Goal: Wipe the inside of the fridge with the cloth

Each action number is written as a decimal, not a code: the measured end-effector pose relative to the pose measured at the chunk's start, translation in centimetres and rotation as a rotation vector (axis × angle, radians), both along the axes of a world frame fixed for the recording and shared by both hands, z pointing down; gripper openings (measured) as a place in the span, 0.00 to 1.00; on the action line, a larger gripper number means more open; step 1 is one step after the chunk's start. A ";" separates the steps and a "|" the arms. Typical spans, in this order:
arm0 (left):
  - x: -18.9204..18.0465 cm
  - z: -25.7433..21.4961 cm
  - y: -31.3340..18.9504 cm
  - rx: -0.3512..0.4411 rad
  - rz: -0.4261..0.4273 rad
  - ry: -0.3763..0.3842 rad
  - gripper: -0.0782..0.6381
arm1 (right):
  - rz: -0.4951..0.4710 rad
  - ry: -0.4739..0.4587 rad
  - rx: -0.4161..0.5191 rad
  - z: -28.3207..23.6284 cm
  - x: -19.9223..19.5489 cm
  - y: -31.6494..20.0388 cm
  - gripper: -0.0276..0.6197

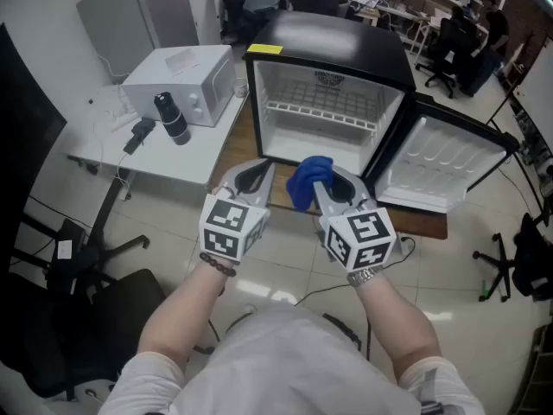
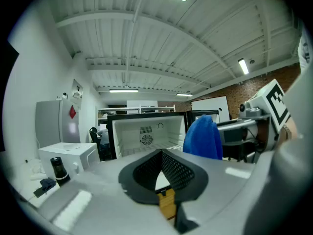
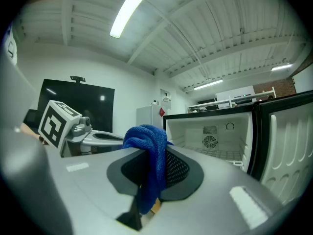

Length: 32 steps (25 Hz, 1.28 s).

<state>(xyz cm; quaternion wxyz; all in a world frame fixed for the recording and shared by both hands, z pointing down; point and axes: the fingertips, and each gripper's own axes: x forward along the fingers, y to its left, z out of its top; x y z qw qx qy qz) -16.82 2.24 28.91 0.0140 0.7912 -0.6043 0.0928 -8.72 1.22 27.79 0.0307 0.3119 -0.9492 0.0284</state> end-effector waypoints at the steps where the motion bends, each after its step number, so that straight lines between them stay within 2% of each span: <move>1: 0.2 0.2 -0.1 0.001 -0.007 -0.001 0.12 | -0.009 0.001 0.008 -0.1 0.2 -0.2 0.13; 5: 0.5 0.9 -0.7 -0.003 -0.035 -0.004 0.12 | -0.033 -0.009 0.042 -0.9 0.2 -1.5 0.13; 10: -0.7 0.8 -1.4 -0.008 -0.088 0.005 0.12 | -0.069 -0.016 0.095 -1.4 -1.7 -3.0 0.13; 17: -4.9 1.2 -5.3 0.000 -0.117 -0.009 0.13 | -0.077 -0.001 0.140 -1.1 -6.2 -7.2 0.13; 27: -10.9 2.4 -13.8 -0.016 -0.088 -0.004 0.19 | -0.044 0.024 0.156 0.2 -13.2 -16.1 0.13; 32: -12.7 3.0 -17.2 -0.036 -0.064 -0.009 0.21 | -0.020 0.031 0.157 0.7 -15.7 -19.8 0.13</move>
